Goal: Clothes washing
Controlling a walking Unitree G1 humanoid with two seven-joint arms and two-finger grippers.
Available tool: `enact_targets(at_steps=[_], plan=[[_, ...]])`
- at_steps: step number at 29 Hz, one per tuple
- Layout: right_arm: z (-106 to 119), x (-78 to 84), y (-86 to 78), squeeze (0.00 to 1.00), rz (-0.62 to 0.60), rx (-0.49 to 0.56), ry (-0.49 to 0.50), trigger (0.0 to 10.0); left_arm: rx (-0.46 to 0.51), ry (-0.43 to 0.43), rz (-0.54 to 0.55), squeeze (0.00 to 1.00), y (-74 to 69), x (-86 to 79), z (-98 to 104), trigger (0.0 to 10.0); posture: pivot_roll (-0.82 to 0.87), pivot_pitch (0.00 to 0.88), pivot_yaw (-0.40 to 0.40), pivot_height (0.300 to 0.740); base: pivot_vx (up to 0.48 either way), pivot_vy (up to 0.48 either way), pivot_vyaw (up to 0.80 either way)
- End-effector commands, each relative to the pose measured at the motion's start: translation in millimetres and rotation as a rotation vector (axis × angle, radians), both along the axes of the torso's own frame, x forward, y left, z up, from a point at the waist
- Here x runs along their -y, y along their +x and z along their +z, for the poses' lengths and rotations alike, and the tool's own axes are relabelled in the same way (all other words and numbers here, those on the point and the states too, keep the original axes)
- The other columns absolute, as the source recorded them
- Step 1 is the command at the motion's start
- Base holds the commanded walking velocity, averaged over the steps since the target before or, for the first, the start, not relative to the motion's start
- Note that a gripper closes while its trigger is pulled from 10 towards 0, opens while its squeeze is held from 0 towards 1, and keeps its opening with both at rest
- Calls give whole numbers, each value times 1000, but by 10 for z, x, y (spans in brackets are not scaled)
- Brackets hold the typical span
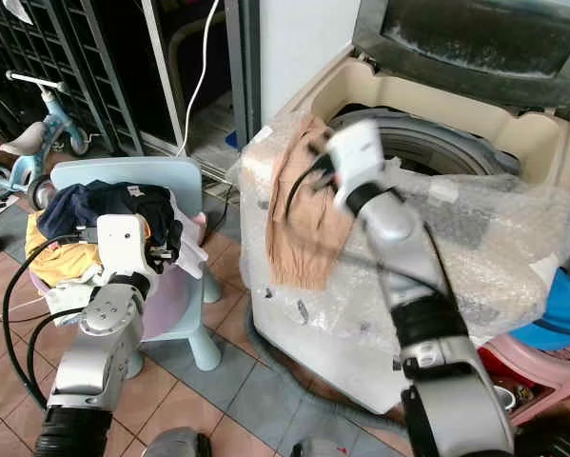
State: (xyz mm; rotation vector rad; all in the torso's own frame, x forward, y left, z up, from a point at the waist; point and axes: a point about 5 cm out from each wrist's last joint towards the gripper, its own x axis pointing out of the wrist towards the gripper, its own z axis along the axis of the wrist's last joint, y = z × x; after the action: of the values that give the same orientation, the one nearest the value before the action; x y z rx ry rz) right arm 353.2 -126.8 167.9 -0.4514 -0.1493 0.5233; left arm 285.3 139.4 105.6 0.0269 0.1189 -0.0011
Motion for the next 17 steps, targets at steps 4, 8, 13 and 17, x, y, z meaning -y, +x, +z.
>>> enact_targets(at_steps=[4, 8, 13, 17], plan=[[-63, 53, 60, 1000, -127, 29, -111, 10000, 24, 0, -10, 0, 7, -15, 44, 10000, -44, 0, 3, 740, 0, 0, 0], [-65, 81, 80, 1000, -196, 34, -139, 10000, 19, 3, -4, 0, -10, -40, 27, 10000, -39, 0, 1, 740, 0, 0, 0], [-91, 120, 134, 1000, -273, 34, -167, 10000, 13, 2, -5, 0, -16, -27, 19, 10000, -38, 0, 1, 740, 0, 0, 0], [-205, 171, 142, 1000, -313, -48, -143, 0, 12, 0, -8, 0, -7, -11, 20, 10000, -41, 0, 1, 740, 0, 0, 0]])
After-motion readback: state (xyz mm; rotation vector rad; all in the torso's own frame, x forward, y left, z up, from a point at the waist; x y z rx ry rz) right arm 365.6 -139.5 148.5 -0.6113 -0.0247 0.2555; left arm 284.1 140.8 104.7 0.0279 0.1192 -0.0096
